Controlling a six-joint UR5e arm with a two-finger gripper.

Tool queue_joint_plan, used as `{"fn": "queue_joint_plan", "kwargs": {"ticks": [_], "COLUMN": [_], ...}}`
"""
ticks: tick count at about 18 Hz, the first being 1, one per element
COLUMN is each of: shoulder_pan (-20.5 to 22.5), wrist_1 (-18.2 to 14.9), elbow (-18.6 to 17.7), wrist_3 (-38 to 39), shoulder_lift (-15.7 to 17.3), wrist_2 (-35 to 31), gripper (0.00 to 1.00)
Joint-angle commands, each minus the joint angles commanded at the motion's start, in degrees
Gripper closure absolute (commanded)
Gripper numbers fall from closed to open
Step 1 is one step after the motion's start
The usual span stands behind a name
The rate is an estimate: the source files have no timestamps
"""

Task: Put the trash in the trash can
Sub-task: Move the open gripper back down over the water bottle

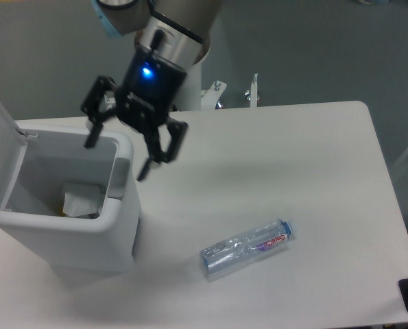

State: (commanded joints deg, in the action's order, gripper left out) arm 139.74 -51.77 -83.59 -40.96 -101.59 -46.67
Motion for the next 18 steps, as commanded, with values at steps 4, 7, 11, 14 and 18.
{"fn": "queue_joint_plan", "kwargs": {"ticks": [4, 7, 11, 14, 18], "shoulder_pan": [2.72, 4.4, 4.4, 4.4, 3.79], "wrist_1": [0.35, 0.35, 0.09, -0.26, -0.44], "elbow": [-0.78, -0.79, -0.43, -0.96, -0.96], "wrist_3": [-0.79, -3.86, -5.89, -8.87, -10.02], "shoulder_lift": [-2.29, -4.48, -8.0, -10.11, -13.8], "wrist_2": [-1.75, -6.58, -13.52, -17.22, -20.21], "gripper": [0.0, 0.0, 0.0, 0.0, 0.0]}}
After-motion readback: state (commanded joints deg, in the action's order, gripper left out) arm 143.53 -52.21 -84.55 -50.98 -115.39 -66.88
